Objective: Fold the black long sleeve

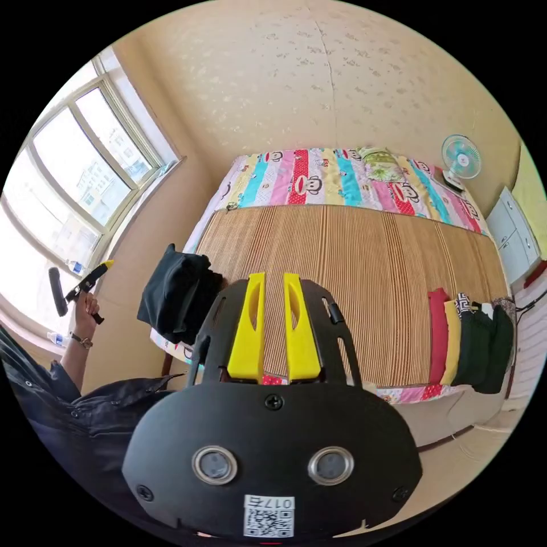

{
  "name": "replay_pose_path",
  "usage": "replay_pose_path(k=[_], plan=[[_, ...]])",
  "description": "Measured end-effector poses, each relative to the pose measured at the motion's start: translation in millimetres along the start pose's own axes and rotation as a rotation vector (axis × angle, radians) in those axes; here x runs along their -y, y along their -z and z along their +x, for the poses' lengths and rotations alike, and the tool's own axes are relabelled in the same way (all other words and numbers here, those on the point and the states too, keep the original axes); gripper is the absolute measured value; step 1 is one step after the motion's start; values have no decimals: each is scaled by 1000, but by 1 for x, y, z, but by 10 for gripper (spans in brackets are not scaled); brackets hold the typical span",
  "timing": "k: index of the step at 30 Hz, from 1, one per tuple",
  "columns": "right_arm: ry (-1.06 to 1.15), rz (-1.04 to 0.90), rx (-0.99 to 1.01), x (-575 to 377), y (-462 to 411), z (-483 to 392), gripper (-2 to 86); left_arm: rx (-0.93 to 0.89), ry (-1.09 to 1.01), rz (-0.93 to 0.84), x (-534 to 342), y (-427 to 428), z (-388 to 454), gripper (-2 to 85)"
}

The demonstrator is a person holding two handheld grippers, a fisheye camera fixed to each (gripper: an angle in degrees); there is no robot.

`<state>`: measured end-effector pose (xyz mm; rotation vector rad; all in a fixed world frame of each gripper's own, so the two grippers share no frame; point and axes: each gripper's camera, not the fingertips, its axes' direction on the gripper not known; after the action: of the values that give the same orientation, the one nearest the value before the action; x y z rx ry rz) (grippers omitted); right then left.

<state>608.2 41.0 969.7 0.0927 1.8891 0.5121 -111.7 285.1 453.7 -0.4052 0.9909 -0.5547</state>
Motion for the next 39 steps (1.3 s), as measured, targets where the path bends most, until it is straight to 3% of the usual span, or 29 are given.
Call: replay_pose_path(k=[4,10,16,21,26,35,39], plan=[[-101,110,56,8,43,50,38,-141,-87,130,-7,-22,90,36],[-216,243,71,3,102,166,12,-205,-183,206,-38,-78,230,-7],[-289,283,-25,-21,169,298,6,-552,-174,144,-51,-166,359,-9],[-531,231,-102,-62,201,421,8,-667,-199,70,-55,-225,454,-9],[-674,147,-144,-81,186,507,25,-807,0,10,-70,-283,478,-9],[-721,-40,-187,-38,93,601,71,-611,-5,-70,-90,-315,466,-10],[-764,-257,-199,-34,40,634,79,-577,-35,-85,-89,-336,463,-9]])
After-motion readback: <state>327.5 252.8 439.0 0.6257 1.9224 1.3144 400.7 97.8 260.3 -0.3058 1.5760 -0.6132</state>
